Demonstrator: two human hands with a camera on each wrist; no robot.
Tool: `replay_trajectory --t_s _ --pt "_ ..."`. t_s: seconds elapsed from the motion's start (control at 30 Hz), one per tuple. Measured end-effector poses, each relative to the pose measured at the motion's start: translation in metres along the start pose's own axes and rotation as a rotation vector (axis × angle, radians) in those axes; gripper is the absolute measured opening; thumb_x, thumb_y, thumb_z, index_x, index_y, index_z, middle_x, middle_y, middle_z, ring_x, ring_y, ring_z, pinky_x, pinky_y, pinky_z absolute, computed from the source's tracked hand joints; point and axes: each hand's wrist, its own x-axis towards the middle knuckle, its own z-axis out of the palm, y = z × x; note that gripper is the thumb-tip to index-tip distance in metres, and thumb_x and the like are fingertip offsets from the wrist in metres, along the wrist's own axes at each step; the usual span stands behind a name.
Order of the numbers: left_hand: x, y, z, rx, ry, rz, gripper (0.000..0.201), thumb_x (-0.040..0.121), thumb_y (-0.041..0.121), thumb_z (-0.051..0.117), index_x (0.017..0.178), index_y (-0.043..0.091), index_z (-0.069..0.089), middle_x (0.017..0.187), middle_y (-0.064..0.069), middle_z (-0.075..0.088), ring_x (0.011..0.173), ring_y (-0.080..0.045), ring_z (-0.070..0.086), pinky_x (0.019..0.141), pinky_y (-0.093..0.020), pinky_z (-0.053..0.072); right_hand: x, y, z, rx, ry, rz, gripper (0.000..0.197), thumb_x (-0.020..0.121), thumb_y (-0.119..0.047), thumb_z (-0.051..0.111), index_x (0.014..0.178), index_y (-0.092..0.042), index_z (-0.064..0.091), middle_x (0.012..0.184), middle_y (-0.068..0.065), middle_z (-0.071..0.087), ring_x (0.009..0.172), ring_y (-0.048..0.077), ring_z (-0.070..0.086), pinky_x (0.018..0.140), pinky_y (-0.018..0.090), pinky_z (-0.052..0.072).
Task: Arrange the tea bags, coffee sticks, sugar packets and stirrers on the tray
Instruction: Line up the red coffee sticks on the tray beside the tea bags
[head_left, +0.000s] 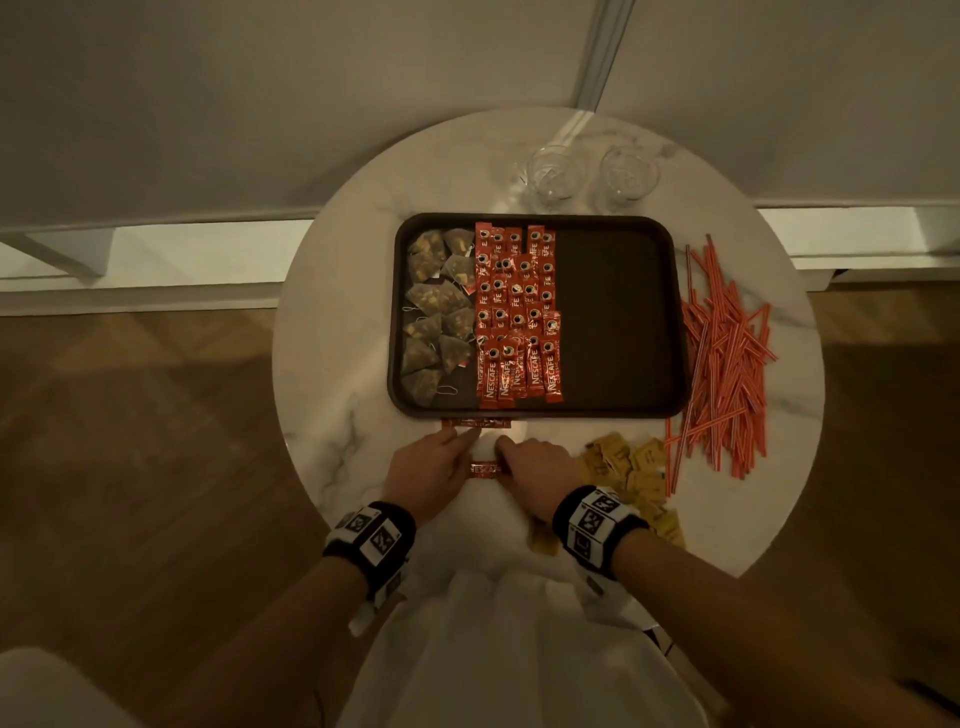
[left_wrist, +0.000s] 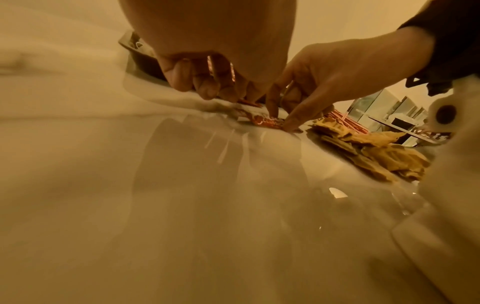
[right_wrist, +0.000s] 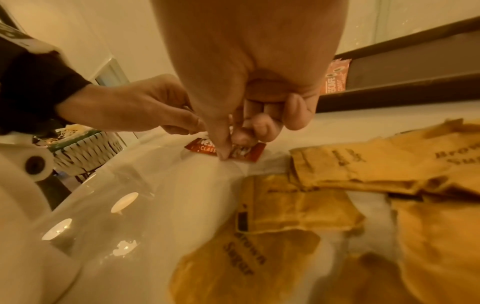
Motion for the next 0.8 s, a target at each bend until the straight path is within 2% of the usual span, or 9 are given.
replay_trajectory --t_s 0.1,0.23,0.3,0.37,0.5,0.6,0.67,0.7,0.8 --pt "0.000 0.001 -0.001 0.001 -0.002 0.006 0.048 0.100 0.033 0.047 0.147 0.025 0.043 0.132 -0.002 0.059 0.107 -0.024 0.063 0.077 -0.037 0.052 -0.006 -0.005 -0.001 -0.030 -0.001 0.011 0.023 0.101 -0.028 0.042 0.115 -0.014 0.054 0.107 0.011 0.063 0.094 0.029 0.061 0.081 0.041 0.052" --pt "0.004 0.005 0.001 0.007 0.001 -0.017 0.049 0.101 0.031 0.045 0.149 0.025 0.039 0.134 -0.003 0.055 0.113 -0.023 0.058 0.080 -0.036 0.050 -0.021 -0.011 -0.002 0.088 -0.041 0.071 0.015 0.095 -0.028 0.053 0.098 -0.016 0.062 0.098 0.007 0.062 0.090 0.027 0.062 0.080 0.038 0.054" --pt "0.004 0.006 0.004 0.017 0.003 -0.025 0.049 0.102 0.032 0.043 0.150 0.026 0.037 0.136 -0.002 0.052 0.115 -0.022 0.056 0.081 -0.036 0.050 -0.029 -0.012 -0.003 0.164 -0.042 0.106 0.010 0.090 -0.029 0.058 0.087 -0.020 0.059 0.092 0.005 0.063 0.086 0.025 0.061 0.078 0.037 0.053" --pt "0.002 0.006 0.007 0.030 0.001 -0.033 0.049 0.103 0.034 0.040 0.151 0.027 0.035 0.143 -0.001 0.048 0.119 -0.021 0.054 0.083 -0.035 0.050 -0.039 -0.009 -0.005 0.274 -0.024 0.144 0.014 0.089 -0.027 0.061 0.079 -0.022 0.053 0.086 0.003 0.061 0.080 0.021 0.057 0.075 0.034 0.051" --pt "-0.016 0.004 0.013 0.051 -0.016 -0.068 0.051 0.103 0.036 0.037 0.153 0.030 0.029 0.143 0.000 0.047 0.117 -0.020 0.054 0.082 -0.033 0.050 -0.062 0.007 -0.002 0.528 0.131 0.211 0.007 0.088 -0.020 0.064 0.085 -0.018 0.059 0.082 0.000 0.063 0.075 0.017 0.059 0.068 0.029 0.049" --pt "-0.037 0.005 0.016 -0.016 -0.025 -0.051 0.048 0.102 0.036 0.040 0.149 0.029 0.038 0.143 0.003 0.050 0.116 -0.019 0.058 0.087 -0.032 0.049 -0.079 0.018 0.006 0.715 0.147 0.240 0.005 0.090 -0.024 0.067 0.094 -0.021 0.069 0.080 -0.004 0.066 0.068 0.008 0.058 0.068 0.027 0.051" --pt "-0.050 0.009 0.011 -0.131 -0.021 -0.052 0.041 0.102 0.036 0.045 0.141 0.028 0.051 0.138 0.006 0.055 0.115 -0.017 0.058 0.089 -0.028 0.045 -0.086 0.018 0.008 0.767 0.092 0.228 0.008 0.090 -0.022 0.070 0.096 -0.020 0.073 0.077 -0.004 0.065 0.058 -0.001 0.054 0.062 0.017 0.048" --pt "-0.056 0.013 0.006 -0.197 -0.013 -0.060 0.036 0.101 0.038 0.048 0.134 0.028 0.057 0.131 0.006 0.059 0.110 -0.015 0.059 0.086 -0.025 0.043 -0.089 0.016 0.006 0.763 0.065 0.212 0.009 0.089 -0.021 0.071 0.096 -0.017 0.074 0.074 -0.005 0.065 0.054 -0.004 0.053 0.057 0.011 0.044" --pt "-0.063 0.027 -0.012 -0.482 -0.045 -0.071 0.030 0.096 0.043 0.058 0.120 0.027 0.067 0.109 0.008 0.066 0.088 -0.008 0.057 0.079 -0.024 0.046 -0.091 0.008 -0.001 0.793 0.004 0.173 0.014 0.089 -0.022 0.071 0.091 -0.008 0.075 0.063 -0.006 0.064 0.047 -0.005 0.053 0.050 0.010 0.041"
